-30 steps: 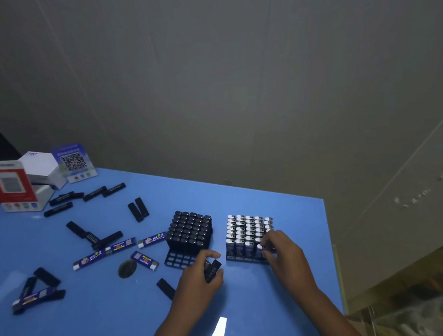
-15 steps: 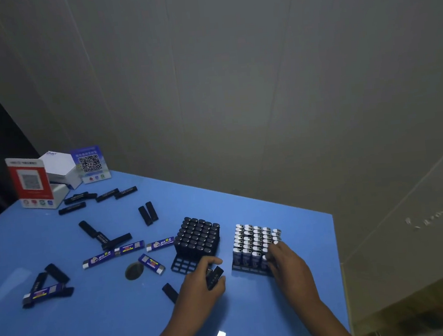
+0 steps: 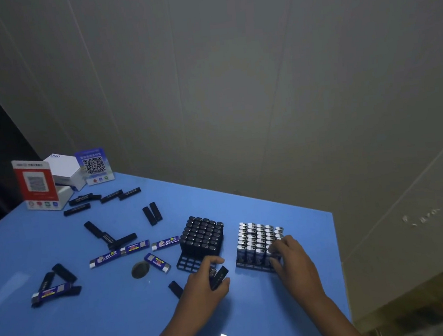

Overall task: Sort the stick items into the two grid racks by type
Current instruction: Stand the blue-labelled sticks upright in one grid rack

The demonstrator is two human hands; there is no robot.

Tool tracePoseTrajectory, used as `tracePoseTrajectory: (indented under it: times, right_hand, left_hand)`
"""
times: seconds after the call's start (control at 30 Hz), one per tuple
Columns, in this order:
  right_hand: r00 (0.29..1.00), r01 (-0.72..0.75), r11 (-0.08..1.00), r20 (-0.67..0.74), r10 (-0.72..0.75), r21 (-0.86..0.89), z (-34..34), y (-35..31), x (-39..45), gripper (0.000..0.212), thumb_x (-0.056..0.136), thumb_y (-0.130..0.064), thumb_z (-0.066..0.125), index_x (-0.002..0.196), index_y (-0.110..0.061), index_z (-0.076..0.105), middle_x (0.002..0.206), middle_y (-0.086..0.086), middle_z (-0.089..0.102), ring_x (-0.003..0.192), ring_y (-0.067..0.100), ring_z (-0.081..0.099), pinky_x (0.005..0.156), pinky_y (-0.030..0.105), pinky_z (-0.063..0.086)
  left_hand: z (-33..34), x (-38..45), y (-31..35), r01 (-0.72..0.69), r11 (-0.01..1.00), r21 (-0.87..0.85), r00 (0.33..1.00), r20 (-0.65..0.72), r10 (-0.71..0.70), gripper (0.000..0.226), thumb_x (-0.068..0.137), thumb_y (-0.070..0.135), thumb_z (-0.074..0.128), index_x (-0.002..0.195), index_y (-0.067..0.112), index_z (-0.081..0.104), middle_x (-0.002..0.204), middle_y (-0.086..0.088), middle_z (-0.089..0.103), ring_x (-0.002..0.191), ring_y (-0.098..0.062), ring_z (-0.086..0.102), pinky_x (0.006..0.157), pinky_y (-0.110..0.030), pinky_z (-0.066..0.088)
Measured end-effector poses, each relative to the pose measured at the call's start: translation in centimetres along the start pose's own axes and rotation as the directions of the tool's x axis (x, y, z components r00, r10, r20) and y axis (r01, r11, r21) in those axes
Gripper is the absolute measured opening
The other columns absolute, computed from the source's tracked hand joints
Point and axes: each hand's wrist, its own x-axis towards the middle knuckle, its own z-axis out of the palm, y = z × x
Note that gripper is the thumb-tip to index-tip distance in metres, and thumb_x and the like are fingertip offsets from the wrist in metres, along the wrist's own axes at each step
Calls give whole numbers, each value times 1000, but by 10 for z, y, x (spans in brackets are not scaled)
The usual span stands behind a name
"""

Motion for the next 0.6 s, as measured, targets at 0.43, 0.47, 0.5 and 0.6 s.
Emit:
tracePoseTrajectory:
  times: [0.43, 0.47, 0.5, 0.6]
  right_hand:
    - [1000, -12, 926, 8, 9, 377, 22, -106, 12, 20, 89, -11, 70, 95, -28, 63, 97, -14, 59, 92, 5, 59, 78, 23, 51]
    - [1000, -11, 921, 10, 8, 388, 24, -115, 13, 19, 89, -12, 71, 95, -28, 63, 96, -15, 60, 91, 6, 60, 77, 23, 51]
    - [1000, -13, 917, 16, 7, 399, 28, -126, 14, 18, 89, -13, 71, 94, -29, 63, 95, -15, 61, 91, 6, 60, 77, 23, 51]
    - [999, -20, 903, 34, 6, 429, 37, -155, 13, 16, 91, -15, 70, 95, -28, 63, 97, -12, 63, 91, 5, 62, 78, 19, 51]
  left_hand:
    - [-82, -4, -26, -75, 997, 2, 994, 85, 75, 32, 92, 24, 60, 116, 40, 47, 76, 10, 61, 66, -2, 55, 67, -21, 45]
    - [-90, -3, -30, -69, 998, 3, 993, 95, 69, 33, 92, 25, 61, 116, 42, 46, 79, 7, 62, 70, -6, 58, 69, -24, 47]
    - [-101, -3, -34, -73, 997, 5, 992, 104, 73, 33, 92, 27, 61, 116, 44, 46, 81, 6, 63, 74, -9, 61, 73, -26, 49]
    - [-125, -5, -45, -82, 997, -1, 989, 121, 81, 33, 92, 27, 65, 114, 45, 47, 80, 8, 61, 73, -1, 60, 74, -22, 49]
